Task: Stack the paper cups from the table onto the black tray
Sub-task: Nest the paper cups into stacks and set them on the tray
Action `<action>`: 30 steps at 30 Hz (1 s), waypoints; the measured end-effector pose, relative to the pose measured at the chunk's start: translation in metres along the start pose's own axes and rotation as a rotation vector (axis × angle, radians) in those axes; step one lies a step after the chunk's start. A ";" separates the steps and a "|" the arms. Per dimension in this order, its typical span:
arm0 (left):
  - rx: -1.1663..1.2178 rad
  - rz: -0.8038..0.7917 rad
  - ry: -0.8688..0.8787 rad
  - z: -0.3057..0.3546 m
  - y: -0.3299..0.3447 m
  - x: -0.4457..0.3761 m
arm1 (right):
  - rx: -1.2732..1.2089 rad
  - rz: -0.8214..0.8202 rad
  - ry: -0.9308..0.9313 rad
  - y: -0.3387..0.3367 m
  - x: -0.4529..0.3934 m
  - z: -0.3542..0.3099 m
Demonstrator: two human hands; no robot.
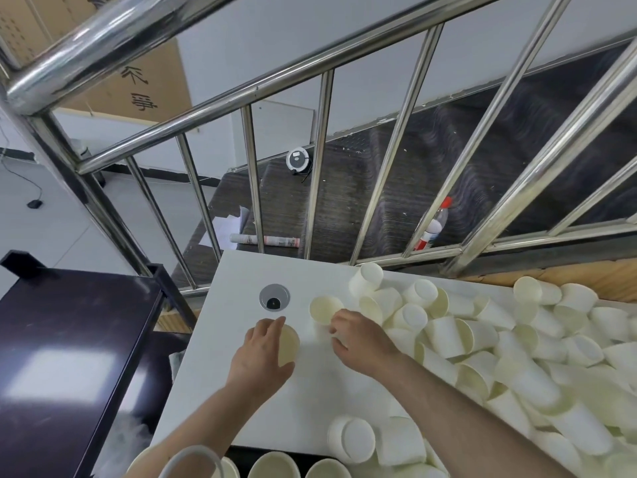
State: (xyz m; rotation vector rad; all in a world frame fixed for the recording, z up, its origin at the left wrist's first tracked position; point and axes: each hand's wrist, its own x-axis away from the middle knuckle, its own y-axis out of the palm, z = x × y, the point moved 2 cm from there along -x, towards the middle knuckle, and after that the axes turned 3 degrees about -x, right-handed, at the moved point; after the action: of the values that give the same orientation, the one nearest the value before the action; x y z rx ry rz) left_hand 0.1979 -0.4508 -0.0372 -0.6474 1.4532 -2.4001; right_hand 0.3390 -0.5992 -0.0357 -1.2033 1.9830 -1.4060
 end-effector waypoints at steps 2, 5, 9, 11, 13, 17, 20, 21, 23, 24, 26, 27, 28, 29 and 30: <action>-0.006 -0.006 0.009 0.002 0.001 0.002 | -0.011 -0.024 -0.011 0.000 0.011 -0.002; -0.008 -0.013 0.017 0.003 0.002 0.003 | 0.015 -0.031 0.006 -0.002 0.018 -0.006; -0.008 -0.028 0.021 0.002 0.003 0.002 | 0.046 0.005 0.071 -0.007 0.017 -0.008; -0.001 -0.028 0.027 0.002 0.004 0.002 | 0.059 0.040 0.123 -0.009 0.012 -0.010; 0.000 -0.024 0.031 0.002 0.004 0.001 | 0.081 0.031 0.164 -0.008 0.006 -0.010; 0.007 -0.009 0.036 0.001 0.003 0.004 | 0.071 -0.140 0.135 0.001 -0.005 -0.014; 0.014 0.008 0.040 0.000 0.000 0.008 | 0.012 -0.194 0.121 0.009 -0.006 -0.020; 0.015 0.013 0.042 0.000 -0.001 0.009 | -0.011 -0.184 0.129 0.010 -0.006 -0.020; 0.020 0.020 0.051 0.000 -0.004 0.015 | -0.045 -0.154 0.145 0.010 -0.001 -0.023; 0.023 0.023 0.058 -0.001 -0.005 0.017 | -0.061 -0.140 0.154 0.009 0.002 -0.024; 0.031 0.031 0.073 0.000 -0.009 0.023 | -0.096 -0.111 0.171 0.005 0.009 -0.028; 0.038 0.037 0.083 0.001 -0.013 0.028 | -0.106 -0.097 0.178 0.001 0.015 -0.032; 0.041 0.045 0.097 0.002 -0.016 0.033 | -0.110 -0.087 0.180 -0.003 0.021 -0.036; 0.047 0.053 0.114 0.003 -0.020 0.037 | -0.114 -0.078 0.183 -0.006 0.027 -0.040; 0.053 0.058 0.133 0.004 -0.023 0.043 | -0.117 -0.070 0.191 -0.009 0.036 -0.045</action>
State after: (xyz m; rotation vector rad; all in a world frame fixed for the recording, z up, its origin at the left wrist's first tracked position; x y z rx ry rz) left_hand 0.1626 -0.4623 -0.0045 -0.4354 1.4322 -2.4688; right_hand 0.2904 -0.6057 -0.0046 -1.2398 2.1990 -1.5076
